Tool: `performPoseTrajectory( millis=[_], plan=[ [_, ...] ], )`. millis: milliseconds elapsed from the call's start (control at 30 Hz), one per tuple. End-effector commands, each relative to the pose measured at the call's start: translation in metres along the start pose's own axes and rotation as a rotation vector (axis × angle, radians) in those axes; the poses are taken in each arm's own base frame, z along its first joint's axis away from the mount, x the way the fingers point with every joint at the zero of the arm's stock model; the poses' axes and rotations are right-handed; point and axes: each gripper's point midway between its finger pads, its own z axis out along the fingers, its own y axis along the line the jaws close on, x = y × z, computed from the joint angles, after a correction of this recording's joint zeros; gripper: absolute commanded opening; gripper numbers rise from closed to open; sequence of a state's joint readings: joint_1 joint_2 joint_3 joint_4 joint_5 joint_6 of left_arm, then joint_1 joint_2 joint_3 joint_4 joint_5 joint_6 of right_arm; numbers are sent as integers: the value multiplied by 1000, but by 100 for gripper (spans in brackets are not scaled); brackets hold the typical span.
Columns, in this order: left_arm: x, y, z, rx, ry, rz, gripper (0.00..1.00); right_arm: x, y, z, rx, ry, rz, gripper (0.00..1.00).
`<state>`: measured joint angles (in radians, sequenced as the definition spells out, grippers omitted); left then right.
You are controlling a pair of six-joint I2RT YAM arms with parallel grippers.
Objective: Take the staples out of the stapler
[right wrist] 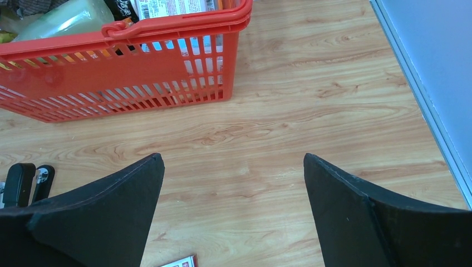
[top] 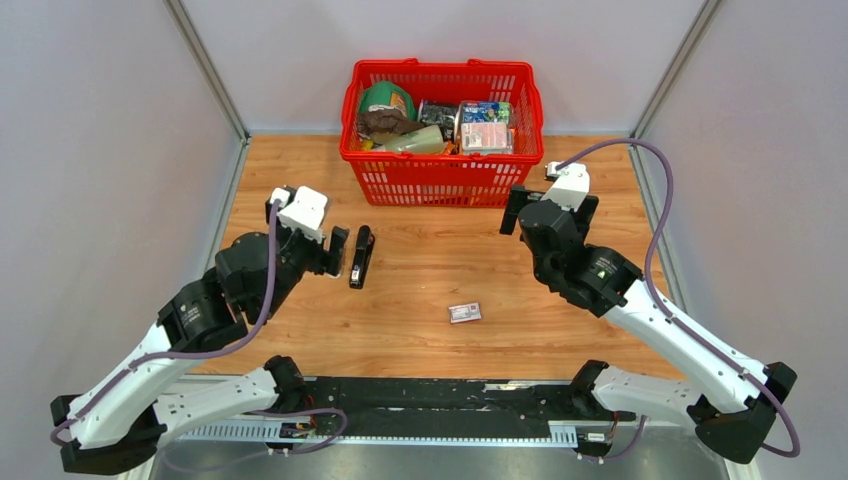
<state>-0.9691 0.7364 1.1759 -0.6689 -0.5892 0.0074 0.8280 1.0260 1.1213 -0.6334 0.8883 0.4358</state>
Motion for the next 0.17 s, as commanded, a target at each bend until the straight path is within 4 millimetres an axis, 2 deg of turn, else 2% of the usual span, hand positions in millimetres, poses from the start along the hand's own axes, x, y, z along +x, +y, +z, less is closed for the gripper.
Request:
performPoseTrajectory(
  millis=[0,133],
  plan=[
    [-16,9,-7,-20,-51,-16,80,-24,0,-6,-20,-51,22,100],
    [-16,9,-6,-23,-53,-13,80,-26,-11,-4,54,-65,27,100]
  ],
)
